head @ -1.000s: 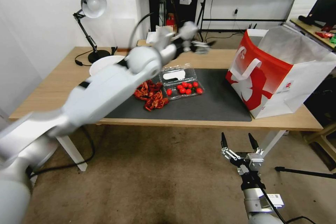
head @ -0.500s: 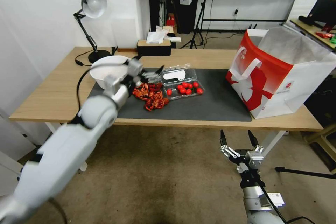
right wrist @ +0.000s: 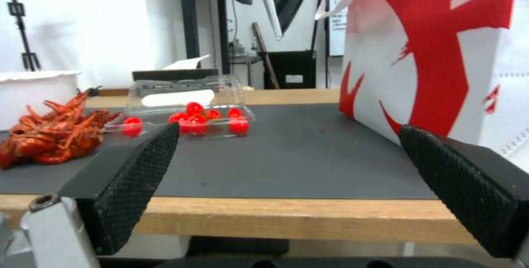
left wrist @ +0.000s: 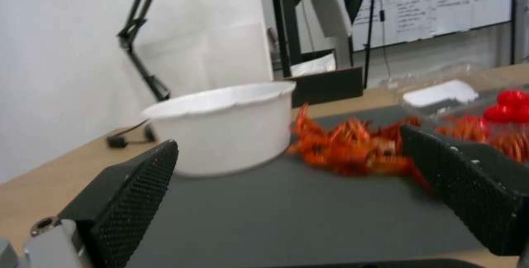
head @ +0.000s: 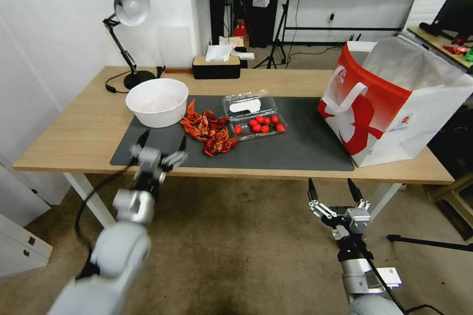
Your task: Pick up the trash from the table and place it into the takeout bag.
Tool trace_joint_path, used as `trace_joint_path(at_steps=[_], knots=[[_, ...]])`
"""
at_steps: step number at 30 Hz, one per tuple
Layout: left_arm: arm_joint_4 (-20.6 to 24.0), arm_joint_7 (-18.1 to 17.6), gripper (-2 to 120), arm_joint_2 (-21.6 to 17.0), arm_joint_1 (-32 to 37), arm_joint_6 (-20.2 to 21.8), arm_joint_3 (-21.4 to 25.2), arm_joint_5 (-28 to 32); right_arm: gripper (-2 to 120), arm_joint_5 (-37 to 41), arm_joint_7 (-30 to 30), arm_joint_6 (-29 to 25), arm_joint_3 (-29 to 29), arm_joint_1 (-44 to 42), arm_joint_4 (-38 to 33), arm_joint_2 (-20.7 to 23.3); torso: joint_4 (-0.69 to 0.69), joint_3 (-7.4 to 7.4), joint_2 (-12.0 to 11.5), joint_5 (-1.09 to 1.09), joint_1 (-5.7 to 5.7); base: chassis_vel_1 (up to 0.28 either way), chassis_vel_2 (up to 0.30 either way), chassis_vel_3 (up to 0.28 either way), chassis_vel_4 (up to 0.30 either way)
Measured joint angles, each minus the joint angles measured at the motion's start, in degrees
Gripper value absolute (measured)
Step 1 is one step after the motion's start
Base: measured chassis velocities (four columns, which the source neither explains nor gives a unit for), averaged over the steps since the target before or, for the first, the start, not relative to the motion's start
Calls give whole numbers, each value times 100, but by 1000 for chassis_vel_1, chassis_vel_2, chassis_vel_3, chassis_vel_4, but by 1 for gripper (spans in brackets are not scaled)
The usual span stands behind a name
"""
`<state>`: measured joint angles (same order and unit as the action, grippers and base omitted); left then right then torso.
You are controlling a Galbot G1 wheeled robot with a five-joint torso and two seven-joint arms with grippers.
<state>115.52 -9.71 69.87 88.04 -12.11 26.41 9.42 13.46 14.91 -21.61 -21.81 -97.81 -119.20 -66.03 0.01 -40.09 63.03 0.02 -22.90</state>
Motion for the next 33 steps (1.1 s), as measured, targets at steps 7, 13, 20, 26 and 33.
trace_joint_path(at_steps=[7, 13, 20, 26, 33], knots=[[-170, 132, 100, 400, 681, -821, 103, -193, 100, 392, -121, 363, -8, -31, -165, 92, -2, -1, 0, -2, 0, 0, 0, 0, 0], [-347, 228, 100, 671, 775, -1017, 55, -286, 100, 686, -306, 505, -7, -17, -141, 129, -2, -1, 0, -2, -2, 0, 0, 0, 0], [-432, 217, 100, 730, 727, -989, -5, -314, 100, 867, -494, 699, 13, 10, -35, 161, -2, -2, 0, -2, -2, 0, 0, 0, 0], [-456, 209, 100, 715, 715, -969, 13, -220, 100, 862, -596, 725, 14, 16, -43, 170, -2, -1, 0, -2, -1, 0, 0, 0, 0], [-495, 162, 100, 702, 718, -971, 35, -153, 100, 800, -653, 746, 40, 29, -31, 152, -1, -1, 0, -3, -2, 0, 0, 0, 0]])
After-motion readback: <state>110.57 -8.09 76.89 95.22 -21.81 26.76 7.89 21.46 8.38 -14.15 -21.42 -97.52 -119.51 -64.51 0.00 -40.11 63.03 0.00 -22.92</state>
